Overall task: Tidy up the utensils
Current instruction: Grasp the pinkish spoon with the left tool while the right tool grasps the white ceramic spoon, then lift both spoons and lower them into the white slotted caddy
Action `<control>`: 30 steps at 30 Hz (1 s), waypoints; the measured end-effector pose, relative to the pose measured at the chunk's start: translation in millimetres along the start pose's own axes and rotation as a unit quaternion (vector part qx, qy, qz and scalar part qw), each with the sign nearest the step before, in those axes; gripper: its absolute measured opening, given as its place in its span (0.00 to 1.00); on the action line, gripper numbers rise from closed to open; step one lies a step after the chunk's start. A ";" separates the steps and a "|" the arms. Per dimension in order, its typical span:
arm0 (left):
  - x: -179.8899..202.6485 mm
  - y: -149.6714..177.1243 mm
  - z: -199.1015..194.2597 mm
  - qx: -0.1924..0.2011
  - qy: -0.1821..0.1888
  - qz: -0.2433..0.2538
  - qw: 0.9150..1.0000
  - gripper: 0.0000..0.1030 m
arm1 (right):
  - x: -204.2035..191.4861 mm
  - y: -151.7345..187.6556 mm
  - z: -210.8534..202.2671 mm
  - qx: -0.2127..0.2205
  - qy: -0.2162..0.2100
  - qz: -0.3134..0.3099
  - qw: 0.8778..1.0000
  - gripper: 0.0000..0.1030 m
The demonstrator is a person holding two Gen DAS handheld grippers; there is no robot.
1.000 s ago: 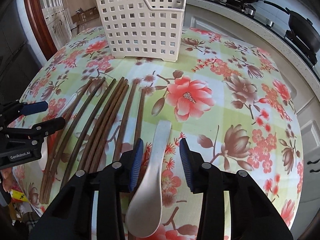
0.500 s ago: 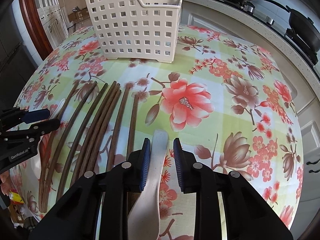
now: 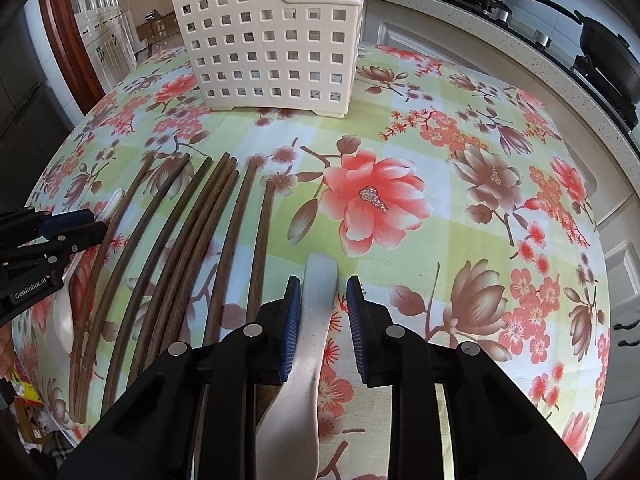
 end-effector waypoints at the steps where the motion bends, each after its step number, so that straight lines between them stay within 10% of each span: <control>1: 1.4 -0.7 0.7 0.000 0.001 0.001 1.000 0.22 | -0.1 -0.5 0.6 0.001 0.000 -0.001 1.000 0.24; 30: 12.8 -1.6 -43.3 0.053 0.057 -0.007 0.997 0.11 | -1.9 2.4 -46.9 0.065 -0.012 -0.004 0.998 0.16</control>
Point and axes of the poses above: each gripper's, at about its wrist camera, not at the fingertips, and z roughly the way its jaws point, x to its right, y to its underside, the point moved 6 cm from there along z, roughly the way its jaws point, and after that the axes turned 6 degrees about -z, right-handed, at the moved point
